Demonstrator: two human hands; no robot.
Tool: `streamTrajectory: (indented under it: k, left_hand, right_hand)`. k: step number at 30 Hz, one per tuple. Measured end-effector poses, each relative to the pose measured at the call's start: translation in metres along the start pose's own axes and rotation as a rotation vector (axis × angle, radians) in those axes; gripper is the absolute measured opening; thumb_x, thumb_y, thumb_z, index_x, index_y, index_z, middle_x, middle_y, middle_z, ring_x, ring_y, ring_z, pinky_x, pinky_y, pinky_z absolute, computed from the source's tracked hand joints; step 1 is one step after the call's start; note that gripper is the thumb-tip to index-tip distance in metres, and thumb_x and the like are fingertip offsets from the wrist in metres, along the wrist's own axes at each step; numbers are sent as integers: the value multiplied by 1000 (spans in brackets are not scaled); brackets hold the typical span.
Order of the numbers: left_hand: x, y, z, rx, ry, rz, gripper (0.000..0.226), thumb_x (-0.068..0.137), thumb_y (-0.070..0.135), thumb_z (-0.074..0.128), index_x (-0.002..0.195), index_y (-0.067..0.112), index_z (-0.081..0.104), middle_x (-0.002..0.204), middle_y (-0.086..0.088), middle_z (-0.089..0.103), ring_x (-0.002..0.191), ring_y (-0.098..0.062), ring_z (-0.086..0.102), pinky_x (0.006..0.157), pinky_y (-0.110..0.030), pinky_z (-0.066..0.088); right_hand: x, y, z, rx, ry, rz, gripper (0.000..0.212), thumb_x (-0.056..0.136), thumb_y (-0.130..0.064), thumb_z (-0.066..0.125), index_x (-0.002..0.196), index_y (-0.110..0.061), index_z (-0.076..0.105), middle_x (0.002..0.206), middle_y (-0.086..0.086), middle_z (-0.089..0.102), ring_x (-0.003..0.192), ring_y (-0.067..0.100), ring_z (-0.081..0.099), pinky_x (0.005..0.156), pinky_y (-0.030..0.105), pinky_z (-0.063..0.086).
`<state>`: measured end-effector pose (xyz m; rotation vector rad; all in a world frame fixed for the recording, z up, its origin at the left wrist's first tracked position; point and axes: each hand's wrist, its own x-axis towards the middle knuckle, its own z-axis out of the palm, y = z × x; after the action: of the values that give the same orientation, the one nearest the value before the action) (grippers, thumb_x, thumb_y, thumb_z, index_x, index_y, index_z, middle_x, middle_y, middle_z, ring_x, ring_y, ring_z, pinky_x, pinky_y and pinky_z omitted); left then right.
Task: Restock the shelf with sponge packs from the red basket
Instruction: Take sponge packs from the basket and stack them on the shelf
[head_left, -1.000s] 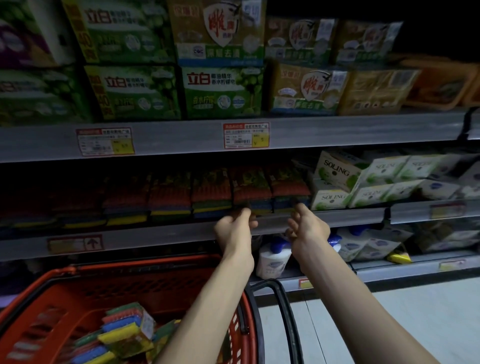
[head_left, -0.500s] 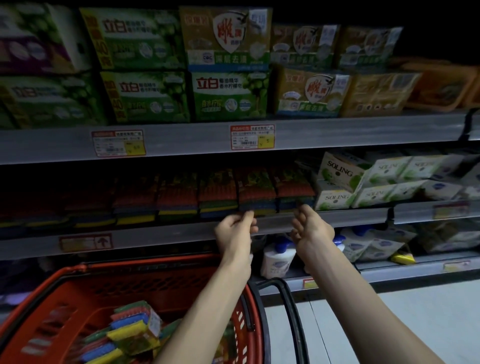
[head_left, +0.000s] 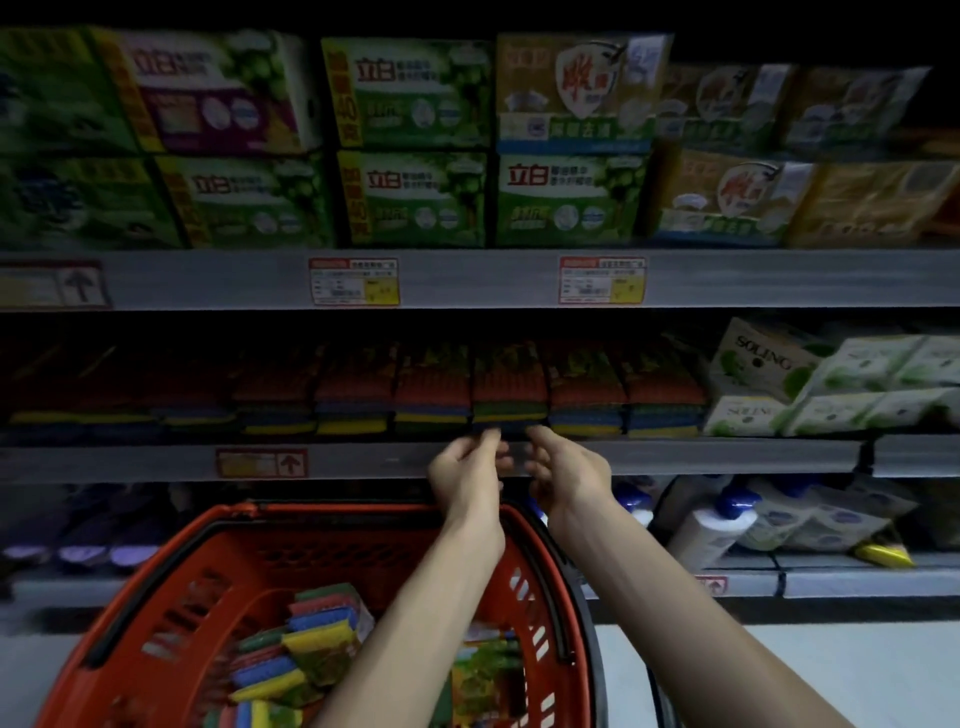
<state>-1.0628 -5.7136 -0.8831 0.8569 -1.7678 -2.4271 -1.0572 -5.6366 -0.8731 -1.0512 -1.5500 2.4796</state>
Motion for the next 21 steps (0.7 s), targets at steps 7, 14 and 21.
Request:
streamTrajectory:
  k: [7, 14, 21]
  left_hand:
    - [1, 12, 2, -116, 17, -59, 22, 94, 8, 68, 73, 8, 63, 67, -6, 69, 54, -16, 64, 38, -17, 41]
    - [2, 14, 2, -103, 22, -56, 23, 94, 7, 67, 73, 11, 61, 67, -6, 67, 56, -15, 64, 38, -17, 42]
    - [3, 9, -6, -45, -31, -28, 14, 95, 12, 68, 81, 12, 71, 71, -2, 74, 69, -18, 71, 49, -22, 47]
  right_hand:
    - [6, 1, 22, 97, 38, 30, 14, 94, -11, 72, 96, 3, 69, 78, 8, 70, 43, 11, 56, 45, 24, 49]
    - [7, 0, 24, 78, 77, 30, 10, 93, -9, 72, 92, 1, 70, 76, 7, 70, 48, 13, 57, 40, 22, 47]
    - [0, 0, 19, 72, 66, 20, 11, 93, -9, 72, 86, -1, 69, 75, 7, 69, 44, 9, 59, 38, 19, 45]
